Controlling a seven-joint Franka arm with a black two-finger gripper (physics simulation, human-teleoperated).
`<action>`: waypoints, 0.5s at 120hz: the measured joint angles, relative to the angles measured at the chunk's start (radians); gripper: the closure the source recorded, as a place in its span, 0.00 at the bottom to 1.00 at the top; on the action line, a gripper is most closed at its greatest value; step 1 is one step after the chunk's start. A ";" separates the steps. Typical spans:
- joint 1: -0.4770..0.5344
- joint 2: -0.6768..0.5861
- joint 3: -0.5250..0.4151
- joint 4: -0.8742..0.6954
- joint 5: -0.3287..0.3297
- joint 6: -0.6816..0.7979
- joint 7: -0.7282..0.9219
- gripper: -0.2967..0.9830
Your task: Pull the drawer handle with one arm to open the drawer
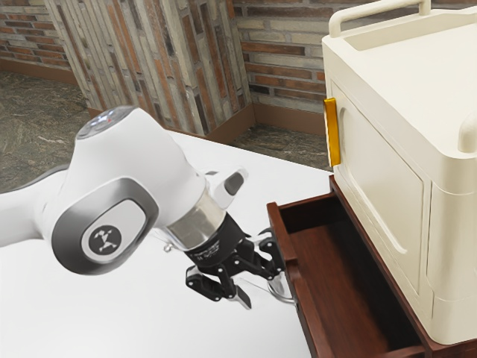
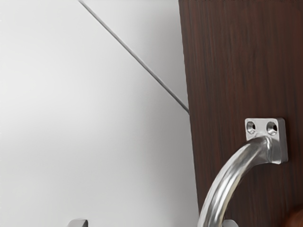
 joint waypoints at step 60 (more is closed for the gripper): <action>0.003 -0.066 0.010 -0.042 0.017 -0.043 -0.006 0.54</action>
